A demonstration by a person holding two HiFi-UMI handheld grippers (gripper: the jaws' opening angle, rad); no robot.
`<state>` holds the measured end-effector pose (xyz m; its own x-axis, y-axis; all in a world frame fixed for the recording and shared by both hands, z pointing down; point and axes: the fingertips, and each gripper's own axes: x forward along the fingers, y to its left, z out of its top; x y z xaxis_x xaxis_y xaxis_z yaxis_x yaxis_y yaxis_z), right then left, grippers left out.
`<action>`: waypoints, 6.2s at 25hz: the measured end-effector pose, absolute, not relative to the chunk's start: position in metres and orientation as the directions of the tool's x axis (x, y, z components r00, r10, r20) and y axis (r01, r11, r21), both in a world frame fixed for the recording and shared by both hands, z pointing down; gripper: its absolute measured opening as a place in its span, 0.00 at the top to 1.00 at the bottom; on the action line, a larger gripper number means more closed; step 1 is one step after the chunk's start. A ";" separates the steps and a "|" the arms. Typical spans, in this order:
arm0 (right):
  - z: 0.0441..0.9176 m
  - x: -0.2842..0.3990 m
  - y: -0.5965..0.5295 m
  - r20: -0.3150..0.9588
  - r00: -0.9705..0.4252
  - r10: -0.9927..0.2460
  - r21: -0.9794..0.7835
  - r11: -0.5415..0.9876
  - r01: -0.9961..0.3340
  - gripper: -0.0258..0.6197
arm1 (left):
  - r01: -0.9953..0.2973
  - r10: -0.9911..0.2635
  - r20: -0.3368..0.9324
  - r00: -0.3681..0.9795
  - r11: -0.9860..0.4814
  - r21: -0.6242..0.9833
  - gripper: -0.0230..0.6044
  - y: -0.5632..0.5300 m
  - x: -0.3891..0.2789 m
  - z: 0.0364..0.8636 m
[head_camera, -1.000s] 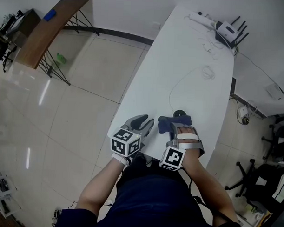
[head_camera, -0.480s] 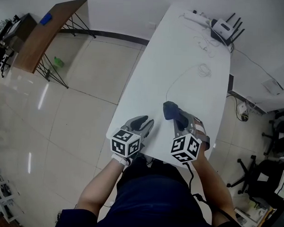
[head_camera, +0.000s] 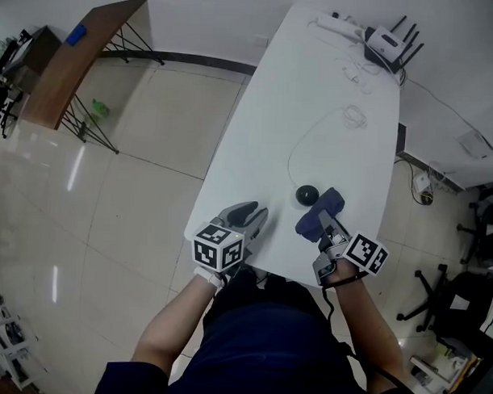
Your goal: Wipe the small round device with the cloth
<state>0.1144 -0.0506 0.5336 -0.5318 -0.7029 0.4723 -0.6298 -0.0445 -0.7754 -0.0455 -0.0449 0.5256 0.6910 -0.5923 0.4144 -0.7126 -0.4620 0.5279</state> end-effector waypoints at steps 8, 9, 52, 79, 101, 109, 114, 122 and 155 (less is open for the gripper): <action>0.555 0.054 -0.010 0.346 -0.587 -0.732 -0.933 -0.200 -0.300 0.85 | -0.707 -0.583 0.416 0.698 -0.467 0.531 0.77 -0.041 -0.046 0.524; 0.554 0.041 -0.008 0.329 -0.630 -0.704 -0.940 -0.181 -0.289 0.85 | -0.708 -0.584 0.417 0.696 -0.466 0.530 0.77 -0.041 -0.047 0.524; 0.559 0.131 -0.067 0.571 -0.490 -0.658 -0.588 0.088 -0.804 0.85 | -0.713 -0.583 0.433 0.688 -0.430 0.554 0.77 -0.037 -0.052 0.534; 0.605 -0.007 -0.078 0.528 -0.665 -0.528 -0.799 -0.044 -0.599 0.85 | -0.755 -0.639 0.448 0.626 -0.352 0.553 0.77 -0.022 -0.094 0.536; 0.600 0.098 0.003 0.651 -0.666 -0.363 -0.678 0.115 -0.726 0.85 | -0.645 -0.457 0.455 0.764 -0.545 0.535 0.77 -0.046 0.012 0.541; 0.584 0.142 -0.079 0.697 -0.631 -0.340 -0.511 0.382 -0.770 0.85 | -0.617 -0.366 0.509 0.779 -0.589 0.521 0.75 -0.049 0.042 0.558; 0.589 0.117 -0.109 0.757 -0.647 -0.093 -0.377 0.746 -0.549 0.85 | -0.609 -0.325 0.552 0.768 -0.636 0.473 0.74 -0.048 0.046 0.568; 0.604 0.104 -0.116 0.830 -0.548 0.108 -0.317 0.899 -0.302 0.85 | -0.596 -0.305 0.598 0.741 -0.708 0.378 0.71 -0.044 0.053 0.583; 0.648 0.190 0.015 0.762 -0.564 -0.318 -0.589 0.020 -0.808 0.71 | -0.537 -0.219 0.565 0.796 -0.686 0.491 0.71 0.046 0.043 0.562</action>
